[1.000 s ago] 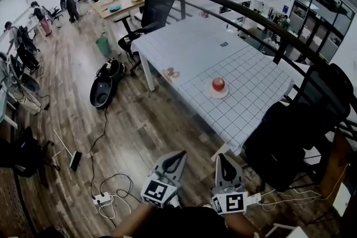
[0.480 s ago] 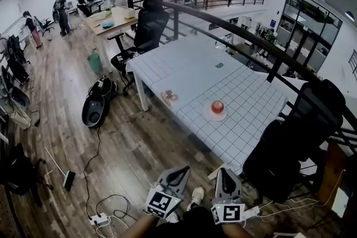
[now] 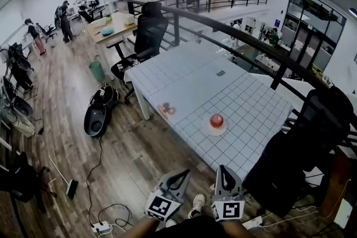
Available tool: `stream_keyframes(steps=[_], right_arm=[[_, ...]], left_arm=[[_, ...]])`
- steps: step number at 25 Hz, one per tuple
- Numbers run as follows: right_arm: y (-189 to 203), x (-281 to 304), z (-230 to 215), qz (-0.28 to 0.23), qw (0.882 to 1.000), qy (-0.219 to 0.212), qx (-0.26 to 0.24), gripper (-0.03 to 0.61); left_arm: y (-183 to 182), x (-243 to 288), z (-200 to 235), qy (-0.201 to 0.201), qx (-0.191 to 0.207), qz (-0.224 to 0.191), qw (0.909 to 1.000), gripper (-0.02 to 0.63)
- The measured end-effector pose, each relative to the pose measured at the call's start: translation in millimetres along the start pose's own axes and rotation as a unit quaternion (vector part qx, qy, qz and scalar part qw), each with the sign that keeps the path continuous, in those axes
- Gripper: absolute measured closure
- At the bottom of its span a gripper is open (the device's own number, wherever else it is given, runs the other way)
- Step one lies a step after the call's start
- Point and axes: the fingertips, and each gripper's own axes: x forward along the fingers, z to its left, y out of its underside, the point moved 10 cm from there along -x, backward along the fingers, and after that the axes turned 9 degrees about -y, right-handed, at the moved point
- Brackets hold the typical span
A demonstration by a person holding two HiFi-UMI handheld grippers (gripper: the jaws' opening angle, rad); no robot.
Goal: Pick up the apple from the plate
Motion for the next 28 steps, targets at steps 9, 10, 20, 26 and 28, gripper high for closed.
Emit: stream_keyframes(steps=[9, 10, 20, 26, 28], right_arm=[[30, 67, -70, -0.030, 0.998, -0.057, 0.029, 0.555], [28, 72, -75, -0.029, 0.997, -0.065, 0.028, 0.555], [27, 106, -82, -0.060, 0.985, -0.152, 0.049, 0.555], [32, 152, -72, -0.043, 0.989, -0.133, 0.040, 0.555], [37, 175, -75, -0.046, 0.990, -0.129, 0.045, 0.555]], left_arm=[[16, 99, 13, -0.021, 0.010, 0.013, 0.9996, 0.594], [12, 106, 15, -0.025, 0.015, 0.013, 0.9995, 0.594], [-1, 139, 46, -0.072, 0.013, 0.003, 0.9973, 0.594], [1, 164, 90, -0.064, 0.021, -0.004, 0.9977, 0.594], [3, 181, 106, -0.057, 0.025, -0.006, 0.9980, 0.594]])
